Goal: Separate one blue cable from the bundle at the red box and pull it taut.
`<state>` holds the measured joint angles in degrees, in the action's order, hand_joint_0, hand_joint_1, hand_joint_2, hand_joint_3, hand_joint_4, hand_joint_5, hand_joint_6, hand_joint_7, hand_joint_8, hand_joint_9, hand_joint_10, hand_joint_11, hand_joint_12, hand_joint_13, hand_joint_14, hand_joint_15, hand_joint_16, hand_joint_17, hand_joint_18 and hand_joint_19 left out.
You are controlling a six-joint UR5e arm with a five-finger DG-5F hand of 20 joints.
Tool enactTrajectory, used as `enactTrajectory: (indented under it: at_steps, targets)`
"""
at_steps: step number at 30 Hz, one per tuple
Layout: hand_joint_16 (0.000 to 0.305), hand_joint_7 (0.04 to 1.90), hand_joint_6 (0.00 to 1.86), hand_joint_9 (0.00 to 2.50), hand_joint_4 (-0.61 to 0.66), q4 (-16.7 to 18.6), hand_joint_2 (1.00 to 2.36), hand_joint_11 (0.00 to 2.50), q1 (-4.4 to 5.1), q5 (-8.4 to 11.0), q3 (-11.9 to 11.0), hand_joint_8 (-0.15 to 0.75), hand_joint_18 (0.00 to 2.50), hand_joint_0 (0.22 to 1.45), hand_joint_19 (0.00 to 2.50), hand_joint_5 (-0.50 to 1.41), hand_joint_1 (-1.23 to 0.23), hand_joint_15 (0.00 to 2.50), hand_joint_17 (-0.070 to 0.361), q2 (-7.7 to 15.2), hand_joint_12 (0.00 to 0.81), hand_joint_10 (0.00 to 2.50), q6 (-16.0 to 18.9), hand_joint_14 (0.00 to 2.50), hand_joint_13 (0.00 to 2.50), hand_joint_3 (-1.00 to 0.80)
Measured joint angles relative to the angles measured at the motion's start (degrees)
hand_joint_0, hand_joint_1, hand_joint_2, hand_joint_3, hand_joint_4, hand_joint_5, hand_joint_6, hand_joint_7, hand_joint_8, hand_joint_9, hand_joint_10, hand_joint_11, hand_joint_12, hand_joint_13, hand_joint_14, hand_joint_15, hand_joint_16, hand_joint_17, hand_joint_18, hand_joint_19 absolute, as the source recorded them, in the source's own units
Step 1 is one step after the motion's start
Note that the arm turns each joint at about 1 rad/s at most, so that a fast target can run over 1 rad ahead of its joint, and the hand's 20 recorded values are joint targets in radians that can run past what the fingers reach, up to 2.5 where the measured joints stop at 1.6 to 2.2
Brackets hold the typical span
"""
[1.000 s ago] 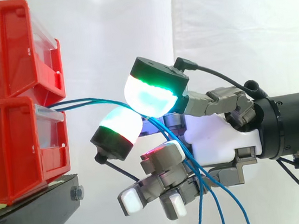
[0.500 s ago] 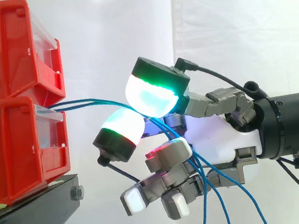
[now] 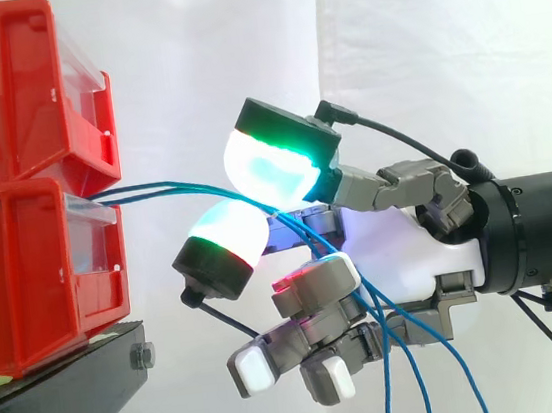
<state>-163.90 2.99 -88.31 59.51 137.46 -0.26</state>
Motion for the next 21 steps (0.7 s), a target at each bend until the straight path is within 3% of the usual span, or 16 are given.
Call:
enactTrajectory:
  at_steps: [10,17,21]
  targets:
    - [0.052,1.19,0.84,1.28,0.03,-0.6,1.0,1.23,-0.27,-1.44,-0.03,0.333,0.93,0.53,0.88,-0.13,-0.57,0.64,0.116,-0.01,0.398,0.03,-0.4,0.02,0.84,-0.5]
    - [0.049,1.21,0.84,1.28,0.03,-0.86,1.0,1.26,-0.64,-2.3,-0.06,0.318,0.91,0.59,0.9,-0.13,-0.66,0.65,0.109,-0.05,0.386,0.03,-1.07,0.02,0.84,-0.5]
    - [0.049,1.27,0.84,1.26,0.01,-1.26,1.01,1.28,-0.78,-2.52,-0.08,0.317,0.91,0.63,0.88,-0.14,-0.75,0.64,0.109,-0.14,0.385,0.03,-1.4,0.02,0.84,-0.34]
